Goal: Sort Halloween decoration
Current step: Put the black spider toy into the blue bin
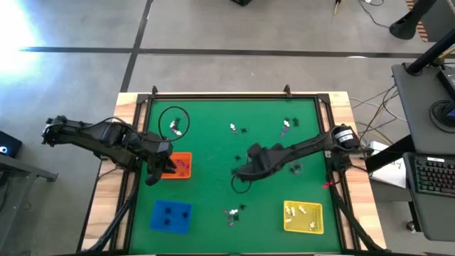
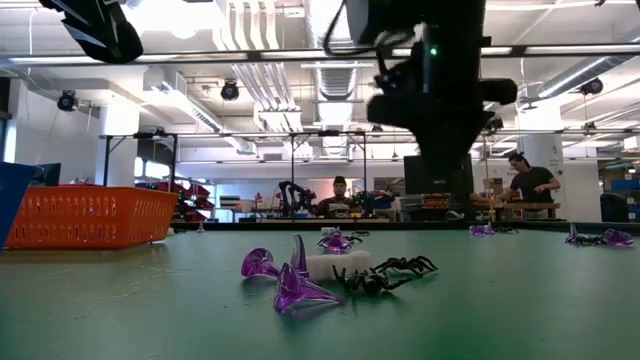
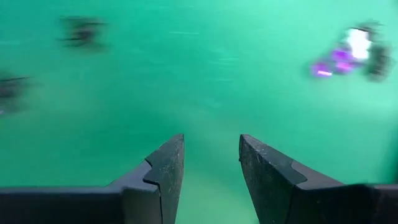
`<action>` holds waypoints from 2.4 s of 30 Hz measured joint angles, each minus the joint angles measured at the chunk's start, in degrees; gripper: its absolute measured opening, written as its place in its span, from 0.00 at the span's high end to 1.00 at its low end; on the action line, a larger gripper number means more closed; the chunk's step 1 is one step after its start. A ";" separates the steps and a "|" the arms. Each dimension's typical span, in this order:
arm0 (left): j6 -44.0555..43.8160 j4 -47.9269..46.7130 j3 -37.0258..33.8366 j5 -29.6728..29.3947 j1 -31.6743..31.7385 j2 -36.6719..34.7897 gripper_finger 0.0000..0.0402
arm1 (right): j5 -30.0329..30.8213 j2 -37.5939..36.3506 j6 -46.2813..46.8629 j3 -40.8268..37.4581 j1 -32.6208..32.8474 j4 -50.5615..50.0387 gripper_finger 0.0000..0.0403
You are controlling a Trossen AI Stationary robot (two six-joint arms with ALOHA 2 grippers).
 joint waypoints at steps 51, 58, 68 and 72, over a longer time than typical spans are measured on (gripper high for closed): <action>-6.45 -4.05 0.00 -4.57 0.02 -0.48 0.80 | -4.06 -15.59 -22.36 -32.25 -51.12 23.11 0.63; -6.91 -1.65 0.01 -4.66 0.02 -0.44 0.80 | -4.09 -11.49 -24.45 -32.06 -52.27 24.72 0.63; -7.50 -1.18 0.02 -4.67 0.02 -0.44 0.80 | -4.86 -10.53 -25.43 -32.07 -53.48 25.65 0.76; -7.72 -1.18 0.02 -4.66 0.02 -0.44 0.80 | -5.71 -10.51 -25.78 -32.07 -54.88 25.84 0.84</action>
